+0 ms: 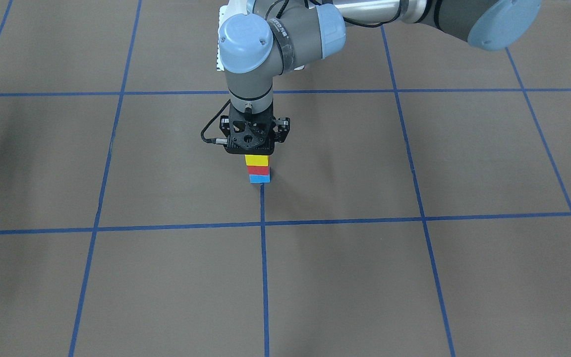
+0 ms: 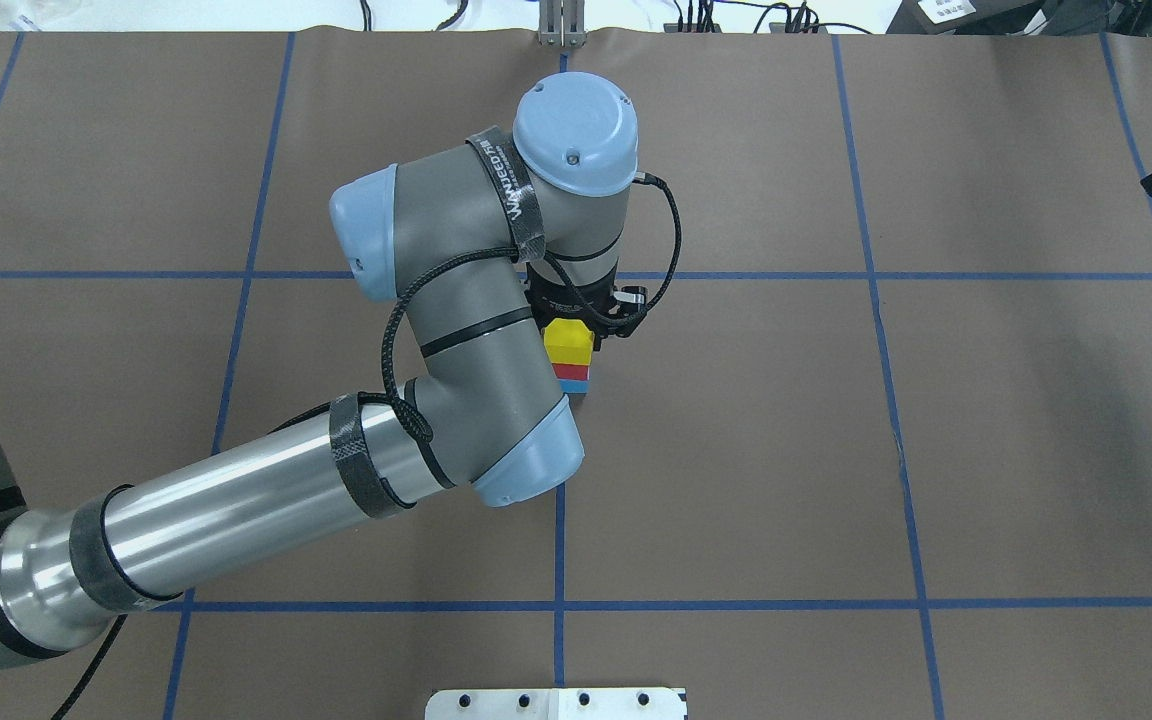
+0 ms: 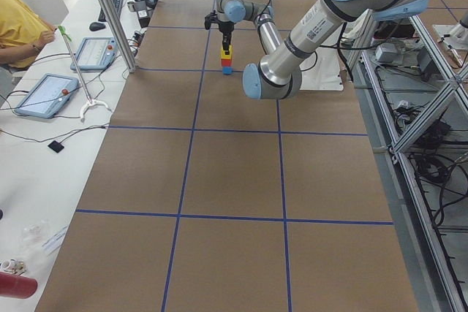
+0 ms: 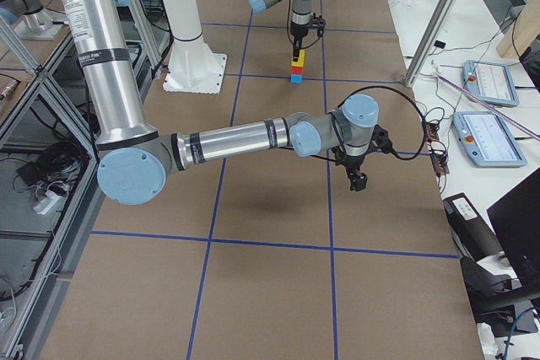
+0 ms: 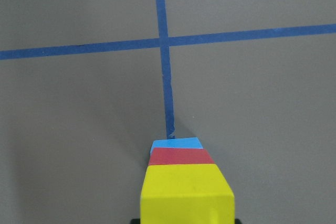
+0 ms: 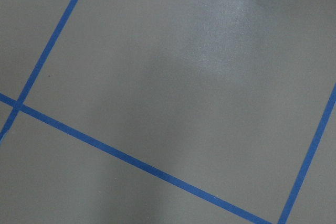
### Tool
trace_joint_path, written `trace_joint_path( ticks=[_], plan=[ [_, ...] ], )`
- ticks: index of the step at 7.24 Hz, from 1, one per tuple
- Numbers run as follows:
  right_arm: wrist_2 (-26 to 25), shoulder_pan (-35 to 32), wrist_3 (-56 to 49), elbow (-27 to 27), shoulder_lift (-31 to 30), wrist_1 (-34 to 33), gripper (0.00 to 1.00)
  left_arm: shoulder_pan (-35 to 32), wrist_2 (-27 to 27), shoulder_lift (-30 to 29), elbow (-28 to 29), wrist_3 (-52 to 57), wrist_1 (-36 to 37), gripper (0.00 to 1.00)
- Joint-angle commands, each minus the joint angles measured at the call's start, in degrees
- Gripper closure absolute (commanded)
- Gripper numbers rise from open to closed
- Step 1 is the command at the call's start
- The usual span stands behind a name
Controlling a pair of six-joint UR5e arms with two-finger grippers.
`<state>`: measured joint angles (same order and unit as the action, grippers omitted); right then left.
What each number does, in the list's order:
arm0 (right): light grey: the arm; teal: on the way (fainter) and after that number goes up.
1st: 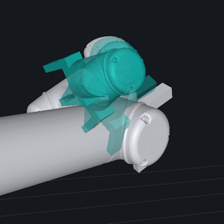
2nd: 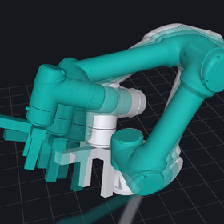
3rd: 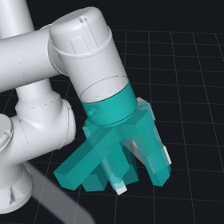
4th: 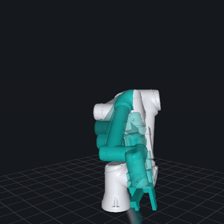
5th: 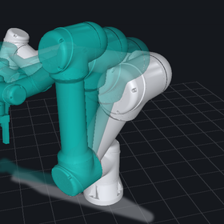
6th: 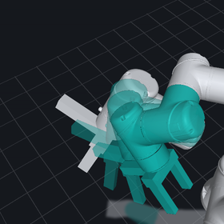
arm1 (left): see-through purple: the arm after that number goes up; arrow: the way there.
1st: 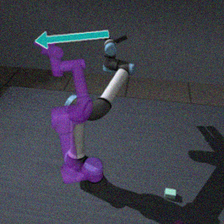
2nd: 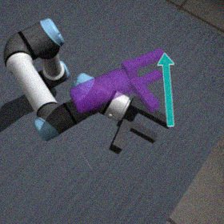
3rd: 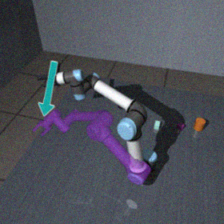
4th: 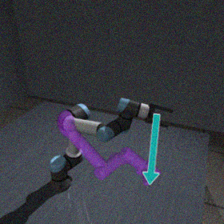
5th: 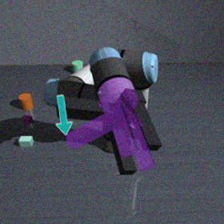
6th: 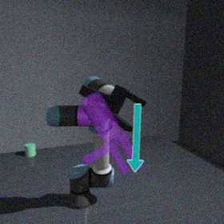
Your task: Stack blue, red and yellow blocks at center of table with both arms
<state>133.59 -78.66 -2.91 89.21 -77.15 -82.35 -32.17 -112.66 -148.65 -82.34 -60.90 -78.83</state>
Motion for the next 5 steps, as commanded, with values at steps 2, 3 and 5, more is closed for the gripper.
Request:
trace_joint_path(
  ticks=[2, 3, 5],
  plan=[
    [0.0, 0.0, 0.0, 0.0, 0.0, -0.3, 0.00, -4.2, -1.9, 0.4, -3.1, 1.2, 0.7, 0.01],
    [0.0, -0.1, 2.0, 0.0, 0.0, -0.4, 0.00, -8.2, -7.3, 4.9, -8.6, 5.6, 1.4, 0.01],
    [0.0, -0.1, 5.9, 0.0, 0.1, -0.5, 0.00, -17.3, -9.5, 24.5, -24.3, 23.6, 1.3, 0.01]
  ],
)
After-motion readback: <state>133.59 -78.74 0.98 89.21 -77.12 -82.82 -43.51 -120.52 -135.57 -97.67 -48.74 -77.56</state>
